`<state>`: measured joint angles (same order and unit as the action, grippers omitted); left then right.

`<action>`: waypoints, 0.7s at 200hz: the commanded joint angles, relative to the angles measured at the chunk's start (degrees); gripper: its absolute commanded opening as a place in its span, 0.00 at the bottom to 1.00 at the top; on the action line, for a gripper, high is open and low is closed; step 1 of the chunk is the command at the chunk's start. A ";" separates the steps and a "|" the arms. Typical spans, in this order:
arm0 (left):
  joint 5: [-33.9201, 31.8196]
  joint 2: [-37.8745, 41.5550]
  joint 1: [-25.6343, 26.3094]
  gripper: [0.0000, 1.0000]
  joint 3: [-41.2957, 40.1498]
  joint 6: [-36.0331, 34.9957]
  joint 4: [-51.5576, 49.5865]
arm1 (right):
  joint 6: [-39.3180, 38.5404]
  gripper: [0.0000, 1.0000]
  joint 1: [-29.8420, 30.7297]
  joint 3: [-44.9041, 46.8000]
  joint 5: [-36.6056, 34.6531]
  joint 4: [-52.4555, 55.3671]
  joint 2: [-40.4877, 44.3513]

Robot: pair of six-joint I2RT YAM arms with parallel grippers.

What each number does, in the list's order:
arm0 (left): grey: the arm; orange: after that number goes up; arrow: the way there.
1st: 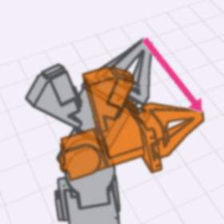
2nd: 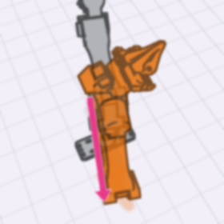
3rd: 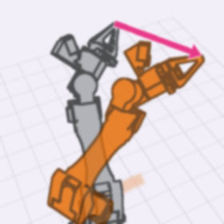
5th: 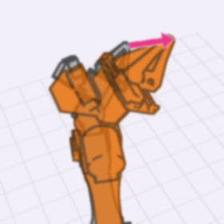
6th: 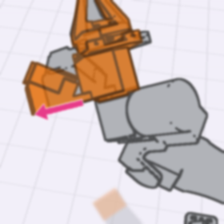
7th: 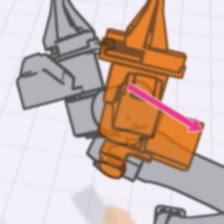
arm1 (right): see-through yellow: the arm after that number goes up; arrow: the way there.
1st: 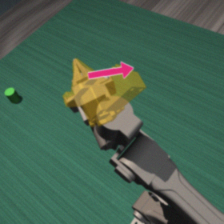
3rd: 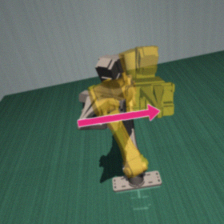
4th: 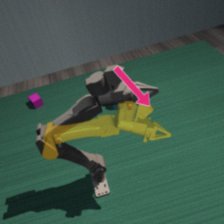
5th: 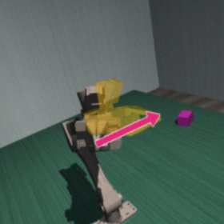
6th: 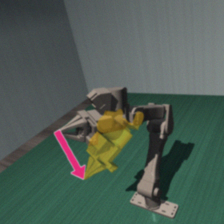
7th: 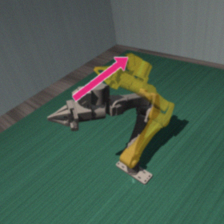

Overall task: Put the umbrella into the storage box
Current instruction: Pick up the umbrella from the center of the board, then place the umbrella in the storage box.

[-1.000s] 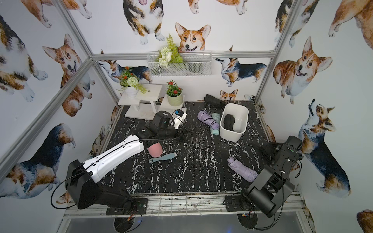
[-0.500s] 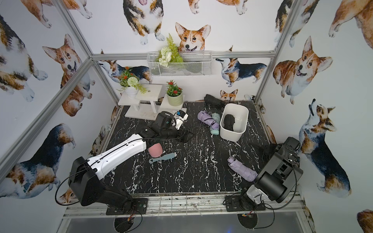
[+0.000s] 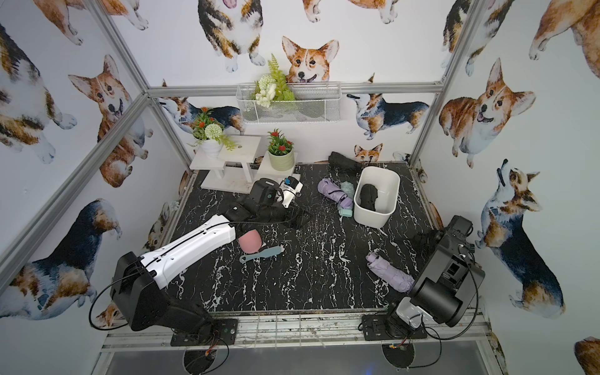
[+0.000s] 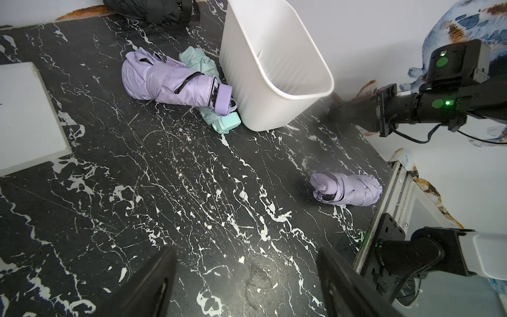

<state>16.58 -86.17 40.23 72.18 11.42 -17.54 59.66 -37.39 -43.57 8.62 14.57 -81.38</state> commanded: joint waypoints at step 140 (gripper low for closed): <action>-4.99 6.74 -0.55 0.85 -7.03 8.36 6.36 | -43.62 0.32 26.04 -32.49 2.00 22.28 1.42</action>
<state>11.11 -79.70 39.77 66.89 18.02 -16.23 23.33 -14.28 -72.14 12.40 33.19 -79.26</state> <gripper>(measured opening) 0.844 0.363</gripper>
